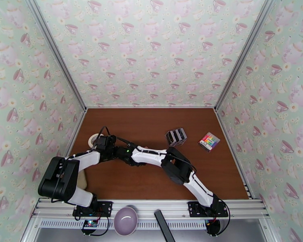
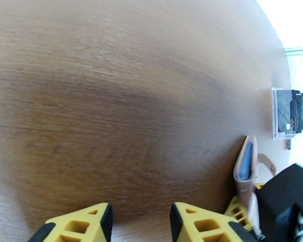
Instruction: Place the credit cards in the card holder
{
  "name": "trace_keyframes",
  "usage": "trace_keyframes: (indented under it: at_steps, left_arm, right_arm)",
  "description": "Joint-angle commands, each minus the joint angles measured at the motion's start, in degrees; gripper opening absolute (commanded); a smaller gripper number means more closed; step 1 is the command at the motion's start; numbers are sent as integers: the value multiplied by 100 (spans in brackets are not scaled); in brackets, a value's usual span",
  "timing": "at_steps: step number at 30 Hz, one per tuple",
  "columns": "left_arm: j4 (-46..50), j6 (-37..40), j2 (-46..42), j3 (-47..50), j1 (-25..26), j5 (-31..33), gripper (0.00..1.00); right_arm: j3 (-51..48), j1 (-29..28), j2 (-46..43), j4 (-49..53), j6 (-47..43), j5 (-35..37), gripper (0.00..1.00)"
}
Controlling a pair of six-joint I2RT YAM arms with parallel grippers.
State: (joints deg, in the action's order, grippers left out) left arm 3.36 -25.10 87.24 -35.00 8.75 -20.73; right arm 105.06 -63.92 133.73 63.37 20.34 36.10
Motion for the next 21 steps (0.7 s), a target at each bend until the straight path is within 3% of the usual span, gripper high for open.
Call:
trace_keyframes:
  at_steps: [1, 3, 10, 16, 21]
  left_arm:
    - [-147, -56, 74, 63, -62, -208, 44]
    - [-130, -52, 47, 56, -76, -221, 44]
    - [44, -30, -64, -74, 23, -366, 45]
    - [199, -42, -153, -419, 854, -358, 46]
    - [230, -91, 47, -978, 1431, -222, 46]
  right_arm:
    - [-180, -59, -125, -660, -29, -1387, 48]
    - [-241, -29, -254, -719, -29, -1564, 54]
    - [-642, 131, -1287, -1093, 2, -2160, 58]
    - [-1351, 560, -2465, -1585, 131, -2576, 59]
    - [-2601, 1410, -3464, -2639, 415, -3446, 52]
